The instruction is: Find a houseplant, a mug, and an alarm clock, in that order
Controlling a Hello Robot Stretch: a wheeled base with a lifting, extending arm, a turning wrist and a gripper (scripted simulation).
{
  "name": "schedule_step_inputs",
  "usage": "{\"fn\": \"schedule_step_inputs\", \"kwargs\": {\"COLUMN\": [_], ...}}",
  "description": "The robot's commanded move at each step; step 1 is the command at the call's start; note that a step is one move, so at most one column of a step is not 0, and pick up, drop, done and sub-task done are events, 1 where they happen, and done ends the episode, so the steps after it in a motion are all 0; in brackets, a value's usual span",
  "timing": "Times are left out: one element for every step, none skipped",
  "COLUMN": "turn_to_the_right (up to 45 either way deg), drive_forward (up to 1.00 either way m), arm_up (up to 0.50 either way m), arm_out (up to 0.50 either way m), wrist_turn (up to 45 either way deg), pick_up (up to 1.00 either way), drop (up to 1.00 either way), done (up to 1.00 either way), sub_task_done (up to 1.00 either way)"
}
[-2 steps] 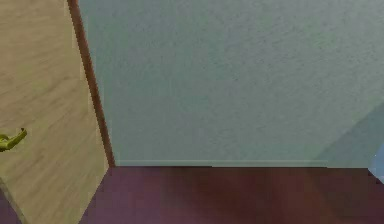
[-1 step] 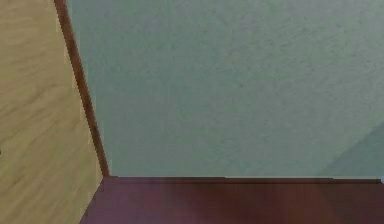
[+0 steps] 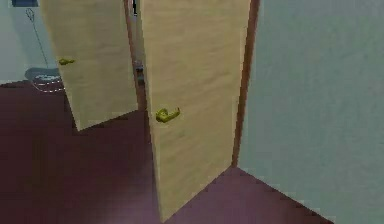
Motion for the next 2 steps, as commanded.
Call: {"fn": "schedule_step_inputs", "kwargs": {"turn_to_the_right": [-36.0, 0.0], "drive_forward": [0.0, 1.0], "arm_up": [0.0, 0.0], "arm_out": [0.0, 0.0], "wrist_turn": [0.0, 0.0], "pick_up": [0.0, 0.0], "drop": [0.0, 0.0], "done": [0.0, 0.0], "sub_task_done": [0.0, 0.0]}}
